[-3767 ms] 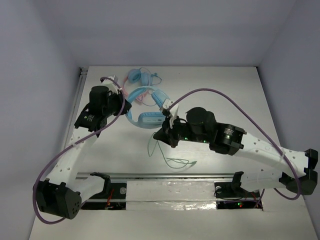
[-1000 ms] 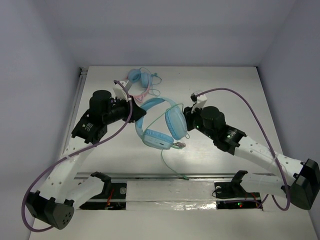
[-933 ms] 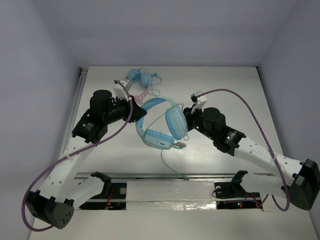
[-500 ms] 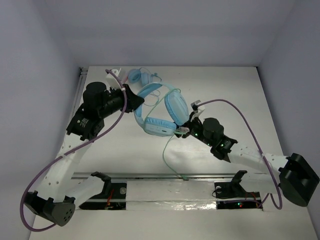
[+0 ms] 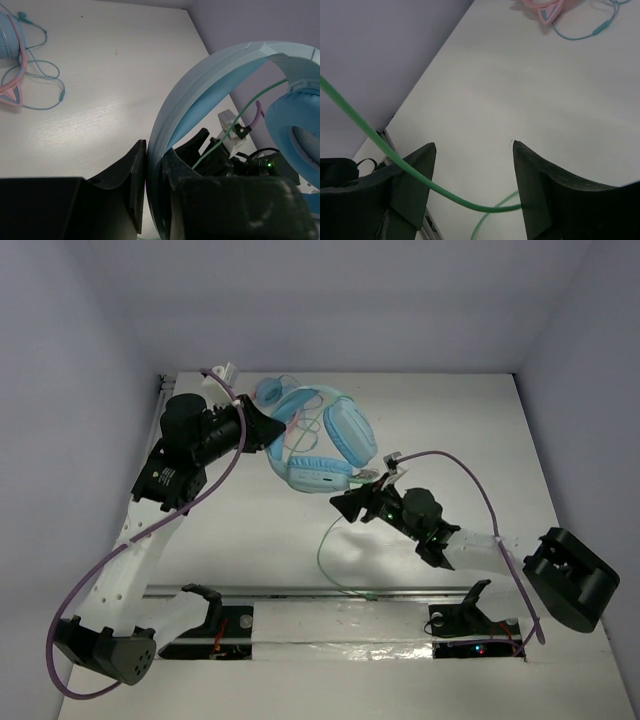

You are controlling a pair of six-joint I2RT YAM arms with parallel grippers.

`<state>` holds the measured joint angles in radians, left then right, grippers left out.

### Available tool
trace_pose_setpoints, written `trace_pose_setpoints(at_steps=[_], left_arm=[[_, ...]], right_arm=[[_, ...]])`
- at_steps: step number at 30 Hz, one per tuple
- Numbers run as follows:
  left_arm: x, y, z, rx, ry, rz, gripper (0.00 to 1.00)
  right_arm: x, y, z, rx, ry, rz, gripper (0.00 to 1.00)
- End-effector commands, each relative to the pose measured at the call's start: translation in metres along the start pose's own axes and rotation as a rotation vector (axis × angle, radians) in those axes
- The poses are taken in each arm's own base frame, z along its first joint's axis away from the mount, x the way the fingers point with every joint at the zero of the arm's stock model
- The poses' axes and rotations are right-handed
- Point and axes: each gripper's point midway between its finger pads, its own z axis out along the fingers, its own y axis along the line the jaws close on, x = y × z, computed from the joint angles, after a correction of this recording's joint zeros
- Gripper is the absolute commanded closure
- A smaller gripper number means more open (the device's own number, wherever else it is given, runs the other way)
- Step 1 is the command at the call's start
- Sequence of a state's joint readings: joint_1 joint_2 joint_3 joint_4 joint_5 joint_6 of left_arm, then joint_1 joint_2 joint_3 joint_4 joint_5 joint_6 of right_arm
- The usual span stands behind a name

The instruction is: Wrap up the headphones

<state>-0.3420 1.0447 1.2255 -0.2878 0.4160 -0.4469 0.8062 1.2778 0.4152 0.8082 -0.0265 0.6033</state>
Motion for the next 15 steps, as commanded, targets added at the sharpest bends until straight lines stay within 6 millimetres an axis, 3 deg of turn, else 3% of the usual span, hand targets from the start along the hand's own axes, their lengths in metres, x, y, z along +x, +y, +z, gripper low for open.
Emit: trace_pose_setpoints(at_steps=[1, 6, 15], left_arm=[[-0.050, -0.045, -0.019, 0.143, -0.163, -0.002, 1.00], [-0.057, -0.046, -0.020, 0.158, -0.183, -0.024, 1.00], [-0.057, -0.050, -0.019, 0.184, -0.184, -0.053, 1.00]], right_arm=[[-0.020, 0.009, 0.006, -0.051, -0.105, 0.005, 0.31], [-0.023, 0.003, 0.015, -0.062, -0.136, 0.003, 0.31], [0.003, 0.001, 0.042, -0.122, -0.082, 0.029, 0.34]])
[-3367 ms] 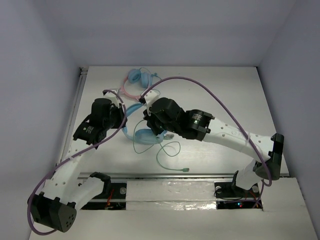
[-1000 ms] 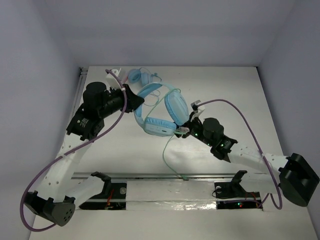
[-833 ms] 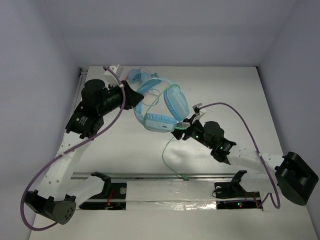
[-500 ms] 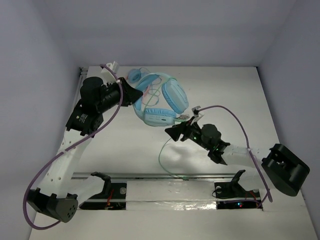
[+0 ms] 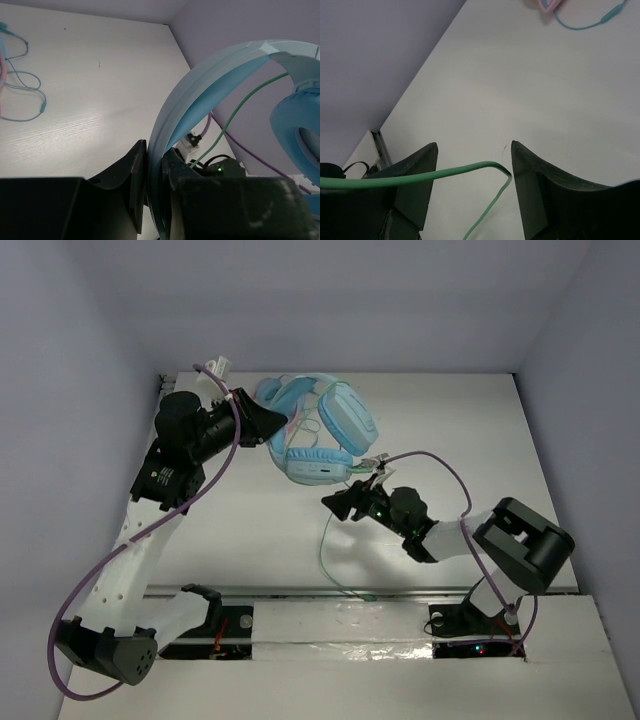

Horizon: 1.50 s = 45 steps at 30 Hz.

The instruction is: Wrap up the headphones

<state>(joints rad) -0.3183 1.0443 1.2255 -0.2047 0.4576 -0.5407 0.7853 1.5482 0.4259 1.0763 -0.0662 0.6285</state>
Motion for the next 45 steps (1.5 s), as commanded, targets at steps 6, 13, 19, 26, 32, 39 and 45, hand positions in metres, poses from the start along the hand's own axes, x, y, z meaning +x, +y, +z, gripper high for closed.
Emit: trace_pose_setpoints(at_steps=[6, 13, 19, 26, 32, 39, 45], left_arm=[[-0.042, -0.038, -0.015, 0.103, -0.139, 0.021, 1.00], [-0.047, -0.030, -0.008, 0.083, -0.163, -0.005, 1.00], [-0.054, -0.008, 0.001, 0.013, -0.255, -0.078, 1.00], [-0.047, 0.028, 0.021, -0.043, -0.336, -0.203, 1.00], [-0.045, 0.040, 0.039, -0.038, -0.358, -0.305, 1.00], [-0.054, 0.093, 0.031, -0.260, -0.520, -0.314, 1.00], [-0.026, 0.141, 0.028, -0.471, -0.549, -0.257, 1.00]], right_arm=[[-0.006, 0.019, 0.020, -0.136, -0.062, 0.053, 0.39], [0.022, 0.017, 0.023, -0.189, 0.012, 0.108, 0.71], [0.034, 0.024, 0.030, -0.190, 0.066, 0.139, 1.00], [0.066, 0.029, 0.025, -0.096, 0.174, 0.136, 1.00], [0.097, 0.043, 0.023, -0.056, 0.247, 0.118, 1.00], [0.127, 0.087, 0.003, -0.062, 0.362, 0.081, 1.00], [0.140, 0.107, -0.022, 0.019, 0.453, 0.025, 1.00]])
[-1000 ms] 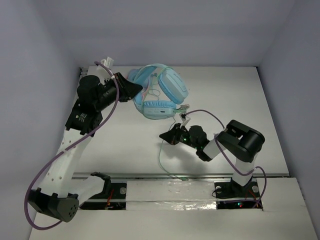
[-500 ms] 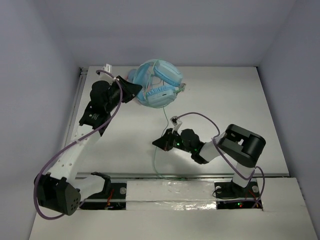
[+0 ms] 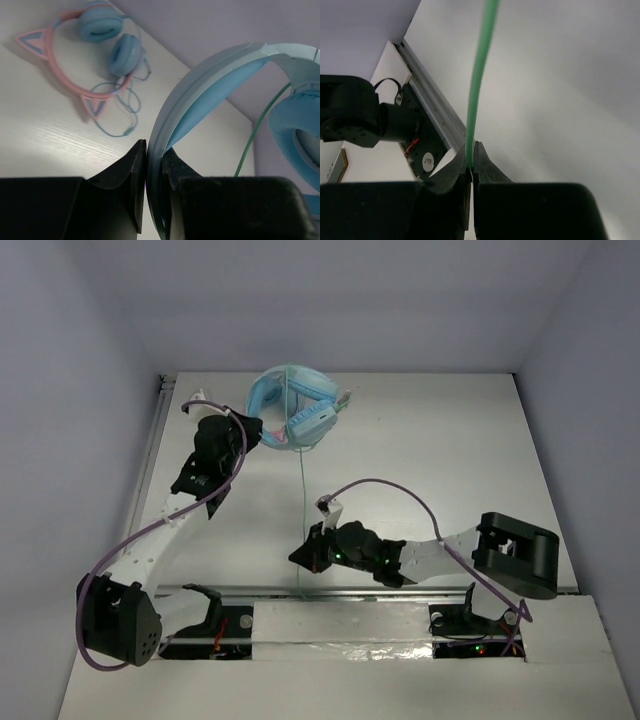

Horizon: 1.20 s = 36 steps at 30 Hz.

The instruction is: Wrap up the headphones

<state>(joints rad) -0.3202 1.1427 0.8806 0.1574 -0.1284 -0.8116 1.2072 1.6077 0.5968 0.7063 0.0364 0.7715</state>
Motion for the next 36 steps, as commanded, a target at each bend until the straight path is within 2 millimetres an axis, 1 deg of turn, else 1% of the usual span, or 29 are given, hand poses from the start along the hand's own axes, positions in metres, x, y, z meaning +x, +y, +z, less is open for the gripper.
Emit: trace_pose_setpoints(at_steps=[1, 2, 3, 4, 5, 6, 7, 8, 9, 10, 11, 12, 13, 14, 16, 17, 18, 20, 21, 22, 24, 25, 28, 29, 30, 32, 34, 35, 36], left_arm=[[-0.035, -0.012, -0.005, 0.013, -0.205, -0.026, 1.00], [-0.032, -0.008, -0.005, -0.018, -0.220, -0.011, 1.00], [-0.029, -0.003, -0.005, -0.040, -0.220, 0.017, 1.00], [-0.023, 0.004, -0.004, -0.063, -0.215, 0.036, 1.00], [-0.022, 0.011, -0.005, -0.094, -0.228, 0.052, 1.00], [-0.013, 0.014, -0.006, -0.104, -0.214, 0.080, 1.00], [-0.005, 0.022, -0.007, -0.125, -0.202, 0.100, 1.00], [0.001, 0.029, -0.008, -0.154, -0.197, 0.125, 1.00], [0.008, 0.035, -0.009, -0.173, -0.181, 0.143, 1.00], [0.022, 0.043, -0.010, -0.193, -0.152, 0.165, 1.00], [0.028, 0.051, -0.013, -0.214, -0.139, 0.180, 1.00], [0.034, 0.055, -0.016, -0.217, -0.127, 0.193, 1.00], [0.042, 0.057, -0.019, -0.215, -0.108, 0.210, 1.00], [0.051, 0.068, -0.025, -0.234, -0.085, 0.233, 1.00], [0.062, 0.074, -0.032, -0.239, -0.055, 0.261, 1.00], [0.075, 0.078, -0.038, -0.238, -0.018, 0.290, 1.00], [0.081, 0.079, -0.041, -0.237, 0.004, 0.309, 1.00], [0.097, 0.080, -0.050, -0.231, 0.050, 0.349, 1.00], [0.104, 0.084, -0.054, -0.238, 0.084, 0.386, 1.00], [0.110, 0.085, -0.057, -0.237, 0.107, 0.401, 1.00], [0.125, 0.091, -0.064, -0.246, 0.180, 0.464, 1.00], [0.132, 0.091, -0.068, -0.244, 0.217, 0.484, 1.00], [0.153, 0.089, -0.079, -0.227, 0.327, 0.557, 1.00], [0.156, 0.084, -0.081, -0.217, 0.344, 0.568, 1.00], [0.159, 0.082, -0.085, -0.215, 0.365, 0.581, 1.00], [0.158, 0.071, -0.091, -0.184, 0.388, 0.577, 1.00], [0.156, 0.065, -0.094, -0.161, 0.402, 0.586, 1.00], [0.152, 0.057, -0.095, -0.140, 0.403, 0.597, 1.00], [0.154, 0.055, -0.098, -0.130, 0.428, 0.607, 1.00]], right_arm=[[0.013, 0.010, -0.007, 0.090, 0.065, -0.040, 1.00], [0.018, 0.014, -0.009, 0.099, 0.088, -0.048, 1.00], [0.030, 0.009, -0.015, 0.142, 0.147, -0.073, 1.00], [0.029, 0.031, -0.016, 0.114, 0.157, -0.090, 1.00], [0.032, 0.037, -0.020, 0.122, 0.179, -0.109, 1.00], [0.041, 0.032, -0.029, 0.167, 0.233, -0.144, 1.00], [0.033, 0.045, -0.030, 0.159, 0.223, -0.158, 1.00], [0.026, 0.057, -0.037, 0.139, 0.220, -0.167, 1.00], [0.030, 0.052, -0.048, 0.169, 0.268, -0.194, 1.00], [0.024, 0.056, -0.053, 0.168, 0.269, -0.204, 1.00], [0.009, 0.069, -0.059, 0.151, 0.241, -0.208, 1.00], [0.008, 0.063, -0.068, 0.187, 0.270, -0.243, 1.00], [0.000, 0.063, -0.072, 0.205, 0.260, -0.265, 1.00], [-0.014, 0.073, -0.075, 0.203, 0.236, -0.276, 1.00], [-0.025, 0.075, -0.086, 0.212, 0.237, -0.338, 1.00], [-0.031, 0.077, -0.089, 0.217, 0.233, -0.357, 1.00], [-0.042, 0.079, -0.092, 0.230, 0.235, -0.391, 1.00], [-0.056, 0.075, -0.095, 0.260, 0.235, -0.420, 1.00], [-0.065, 0.074, -0.100, 0.277, 0.247, -0.454, 1.00], [-0.074, 0.067, -0.101, 0.303, 0.247, -0.460, 1.00], [-0.080, 0.061, -0.107, 0.308, 0.288, -0.492, 1.00], [-0.090, 0.065, -0.110, 0.301, 0.281, -0.497, 1.00], [-0.102, 0.048, -0.119, 0.354, 0.324, -0.528, 1.00], [-0.110, 0.044, -0.121, 0.371, 0.321, -0.528, 1.00], [-0.107, 0.038, -0.128, 0.394, 0.352, -0.550, 1.00], [-0.116, 0.030, -0.135, 0.445, 0.339, -0.563, 1.00], [-0.129, 0.020, -0.146, 0.496, 0.312, -0.559, 1.00], [-0.138, 0.015, -0.151, 0.534, 0.281, -0.564, 1.00], [-0.147, 0.010, -0.157, 0.561, 0.260, -0.568, 1.00]])
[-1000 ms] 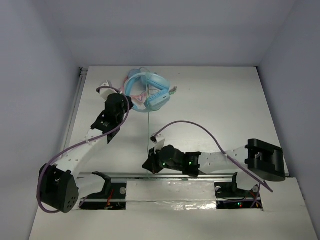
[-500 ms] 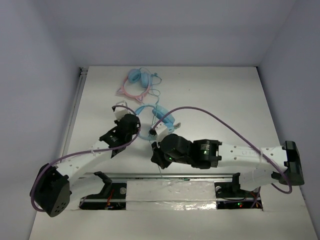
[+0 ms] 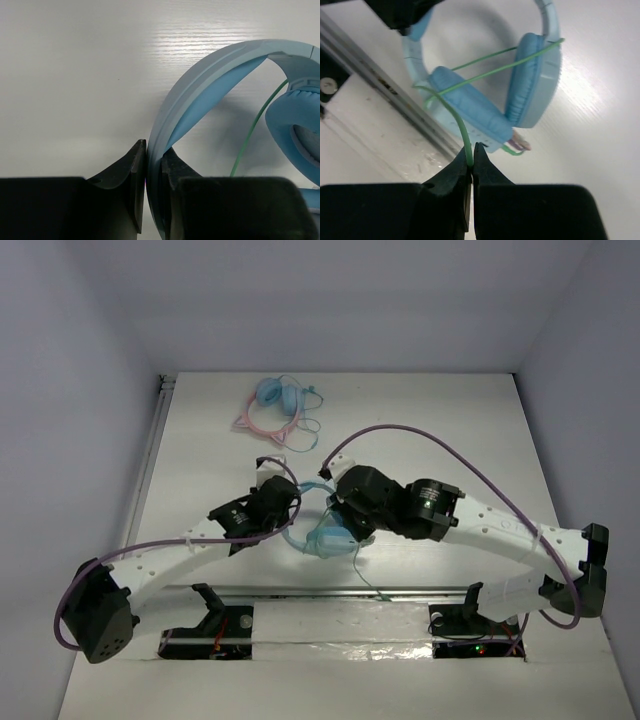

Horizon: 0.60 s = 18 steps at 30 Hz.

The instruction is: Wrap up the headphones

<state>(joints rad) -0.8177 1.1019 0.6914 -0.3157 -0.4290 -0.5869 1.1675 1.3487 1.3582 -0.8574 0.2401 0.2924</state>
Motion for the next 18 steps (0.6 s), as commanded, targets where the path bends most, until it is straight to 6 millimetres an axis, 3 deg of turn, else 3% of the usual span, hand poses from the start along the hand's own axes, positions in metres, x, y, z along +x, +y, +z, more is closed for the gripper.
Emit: trace_pose_setpoints(at_steps=[1, 5, 15, 18], left_arm=[[-0.037, -0.026, -0.024, 0.111, -0.051, -0.022, 1.00], [-0.038, -0.034, -0.029, 0.157, -0.023, 0.043, 1.00], [-0.042, -0.056, -0.040, 0.293, 0.015, 0.261, 1.00], [-0.053, -0.057, -0.043, 0.318, -0.007, 0.253, 1.00]], right_arm=[[-0.019, -0.037, -0.028, 0.115, -0.068, -0.015, 1.00], [-0.025, -0.064, -0.032, 0.252, -0.108, -0.002, 1.00], [-0.034, -0.107, -0.026, 0.459, -0.136, 0.065, 1.00], [-0.034, -0.122, -0.023, 0.513, -0.145, 0.096, 1.00]])
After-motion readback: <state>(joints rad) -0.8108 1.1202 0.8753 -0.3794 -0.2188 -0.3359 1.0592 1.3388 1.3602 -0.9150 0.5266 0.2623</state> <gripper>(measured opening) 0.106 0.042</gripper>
